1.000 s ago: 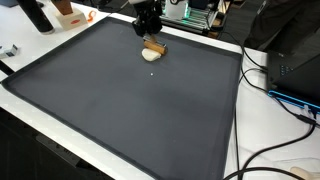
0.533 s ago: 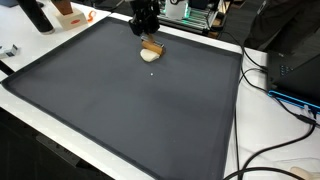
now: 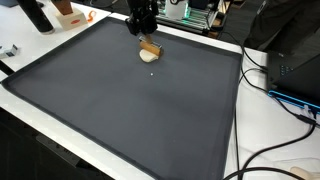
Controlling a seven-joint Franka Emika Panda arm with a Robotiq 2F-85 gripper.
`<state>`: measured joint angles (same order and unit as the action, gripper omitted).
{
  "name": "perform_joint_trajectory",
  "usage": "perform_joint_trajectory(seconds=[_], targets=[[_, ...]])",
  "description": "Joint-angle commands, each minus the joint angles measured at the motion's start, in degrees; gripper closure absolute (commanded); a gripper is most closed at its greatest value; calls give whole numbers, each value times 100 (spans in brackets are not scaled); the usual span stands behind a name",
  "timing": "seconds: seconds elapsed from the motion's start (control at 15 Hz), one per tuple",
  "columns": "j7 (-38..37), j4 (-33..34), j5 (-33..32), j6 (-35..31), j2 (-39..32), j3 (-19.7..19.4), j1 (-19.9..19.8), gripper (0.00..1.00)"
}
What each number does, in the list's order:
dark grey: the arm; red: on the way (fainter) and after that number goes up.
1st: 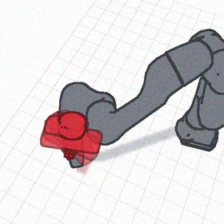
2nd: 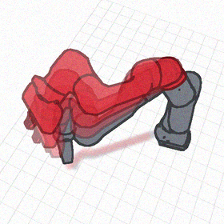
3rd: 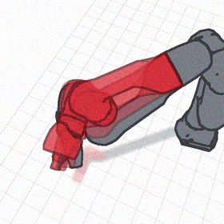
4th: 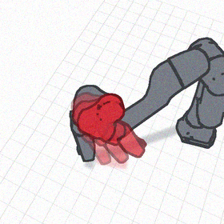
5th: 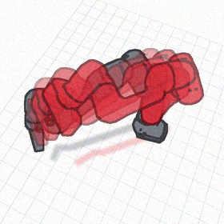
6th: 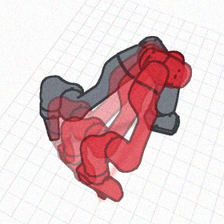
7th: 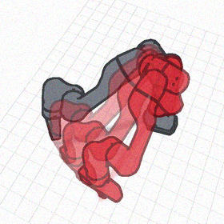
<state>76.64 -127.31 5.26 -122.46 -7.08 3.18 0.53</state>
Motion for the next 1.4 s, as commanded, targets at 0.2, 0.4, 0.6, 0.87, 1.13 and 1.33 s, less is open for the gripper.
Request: perform_joint_trajectory(seconds=[0.2, 0.4, 0.6, 0.87, 1.13, 1.33], targets=[[-371, 43, -166, -459, -171, -18, -1, 81], [-485, 6, -173, -675, -193, -10, 9, 81], [-611, -2, -241, -813, -199, -8, 19, 81], [-823, -28, -396, -1099, -209, -5, 34, 81], [-716, 42, -373, -1035, -267, 18, 0, 81], [-518, 89, -395, -792, -286, 39, -2, 81]])
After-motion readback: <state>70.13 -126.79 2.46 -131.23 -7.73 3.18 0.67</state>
